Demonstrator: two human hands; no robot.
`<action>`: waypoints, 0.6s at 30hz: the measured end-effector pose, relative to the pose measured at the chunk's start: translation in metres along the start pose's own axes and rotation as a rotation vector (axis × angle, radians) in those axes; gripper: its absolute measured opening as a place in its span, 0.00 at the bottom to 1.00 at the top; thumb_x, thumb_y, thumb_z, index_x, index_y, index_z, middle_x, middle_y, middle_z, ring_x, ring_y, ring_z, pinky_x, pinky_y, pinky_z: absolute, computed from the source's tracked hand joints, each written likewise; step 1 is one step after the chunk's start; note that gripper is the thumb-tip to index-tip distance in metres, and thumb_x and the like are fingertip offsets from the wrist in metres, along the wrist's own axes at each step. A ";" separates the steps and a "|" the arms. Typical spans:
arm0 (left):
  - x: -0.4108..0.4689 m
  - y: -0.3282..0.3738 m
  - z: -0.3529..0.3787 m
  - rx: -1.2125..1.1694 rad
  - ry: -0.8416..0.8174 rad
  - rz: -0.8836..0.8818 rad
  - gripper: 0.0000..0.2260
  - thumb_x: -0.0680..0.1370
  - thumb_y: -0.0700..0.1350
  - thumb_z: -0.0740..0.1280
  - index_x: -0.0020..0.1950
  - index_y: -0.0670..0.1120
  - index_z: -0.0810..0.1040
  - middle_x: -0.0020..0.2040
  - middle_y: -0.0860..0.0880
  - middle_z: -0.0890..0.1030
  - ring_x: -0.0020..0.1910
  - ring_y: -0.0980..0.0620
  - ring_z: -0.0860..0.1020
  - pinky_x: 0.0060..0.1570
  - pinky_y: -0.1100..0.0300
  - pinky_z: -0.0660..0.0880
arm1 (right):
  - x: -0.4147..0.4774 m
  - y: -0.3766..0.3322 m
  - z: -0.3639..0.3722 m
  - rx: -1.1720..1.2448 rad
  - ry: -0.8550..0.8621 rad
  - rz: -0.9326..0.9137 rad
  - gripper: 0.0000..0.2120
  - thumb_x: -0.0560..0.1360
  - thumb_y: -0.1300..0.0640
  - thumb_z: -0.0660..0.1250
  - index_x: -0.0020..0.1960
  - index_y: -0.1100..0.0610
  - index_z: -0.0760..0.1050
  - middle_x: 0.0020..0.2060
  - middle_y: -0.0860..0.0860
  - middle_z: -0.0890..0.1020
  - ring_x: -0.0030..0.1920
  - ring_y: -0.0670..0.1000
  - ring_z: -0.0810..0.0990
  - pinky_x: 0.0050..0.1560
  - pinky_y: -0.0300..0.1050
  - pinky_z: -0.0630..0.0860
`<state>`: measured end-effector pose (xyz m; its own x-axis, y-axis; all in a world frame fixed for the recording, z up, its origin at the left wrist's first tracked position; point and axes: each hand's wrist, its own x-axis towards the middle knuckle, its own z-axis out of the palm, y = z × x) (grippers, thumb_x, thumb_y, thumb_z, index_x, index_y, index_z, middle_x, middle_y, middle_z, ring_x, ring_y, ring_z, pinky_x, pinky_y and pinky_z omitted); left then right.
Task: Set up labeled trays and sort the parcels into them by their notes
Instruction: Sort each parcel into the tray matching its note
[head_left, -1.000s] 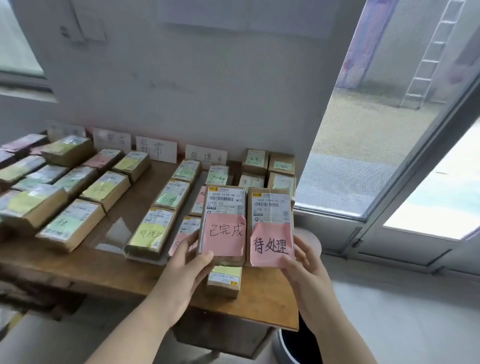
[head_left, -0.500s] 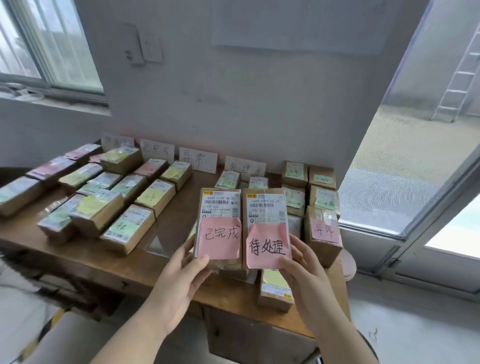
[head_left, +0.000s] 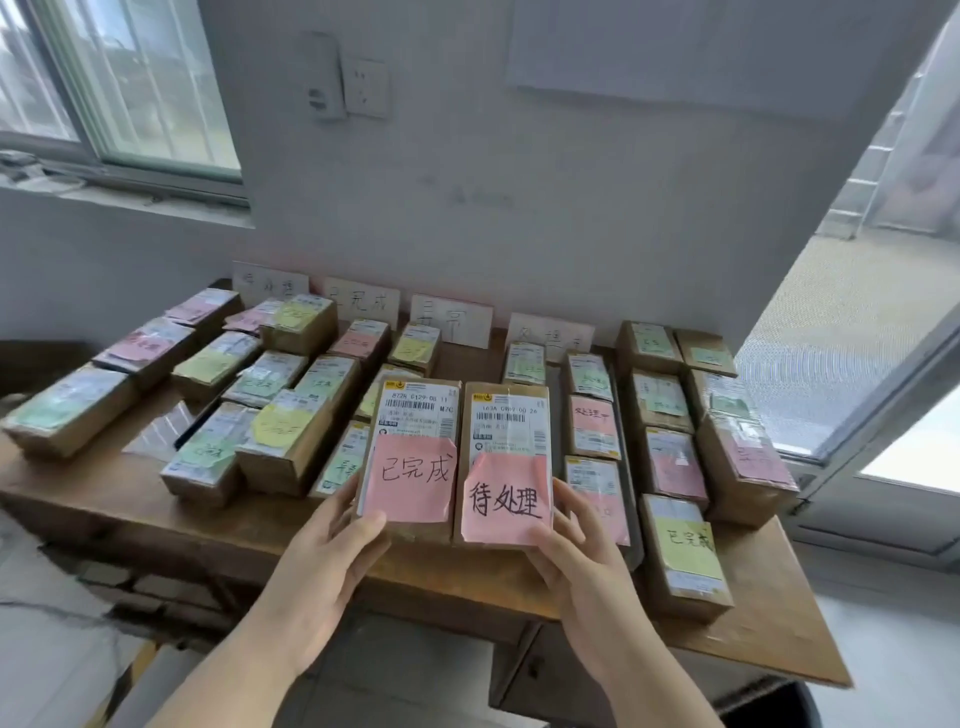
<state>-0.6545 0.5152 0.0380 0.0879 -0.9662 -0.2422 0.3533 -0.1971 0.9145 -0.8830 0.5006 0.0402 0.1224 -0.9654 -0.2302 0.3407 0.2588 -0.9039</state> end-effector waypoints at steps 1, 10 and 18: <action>-0.002 0.003 -0.010 0.007 0.002 0.001 0.19 0.79 0.37 0.62 0.67 0.54 0.72 0.58 0.51 0.82 0.62 0.52 0.77 0.64 0.53 0.70 | -0.001 0.005 0.010 0.001 0.007 0.010 0.28 0.65 0.60 0.72 0.64 0.50 0.72 0.55 0.53 0.83 0.58 0.52 0.80 0.56 0.47 0.76; -0.010 0.013 -0.067 -0.013 0.061 -0.019 0.18 0.79 0.39 0.61 0.65 0.57 0.73 0.58 0.51 0.82 0.62 0.52 0.76 0.67 0.51 0.68 | 0.013 0.029 0.068 -0.082 -0.017 0.062 0.24 0.68 0.60 0.72 0.63 0.50 0.72 0.52 0.52 0.84 0.57 0.52 0.81 0.64 0.55 0.73; 0.032 0.036 -0.089 -0.042 0.102 0.006 0.23 0.72 0.44 0.66 0.66 0.57 0.71 0.59 0.50 0.82 0.61 0.53 0.77 0.64 0.53 0.70 | 0.073 0.029 0.101 -0.095 -0.088 0.087 0.26 0.65 0.56 0.71 0.62 0.50 0.72 0.50 0.51 0.85 0.52 0.48 0.83 0.47 0.42 0.79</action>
<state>-0.5559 0.4924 0.0348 0.1841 -0.9450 -0.2703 0.3914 -0.1818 0.9021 -0.7702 0.4408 0.0335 0.2304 -0.9318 -0.2805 0.2362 0.3332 -0.9128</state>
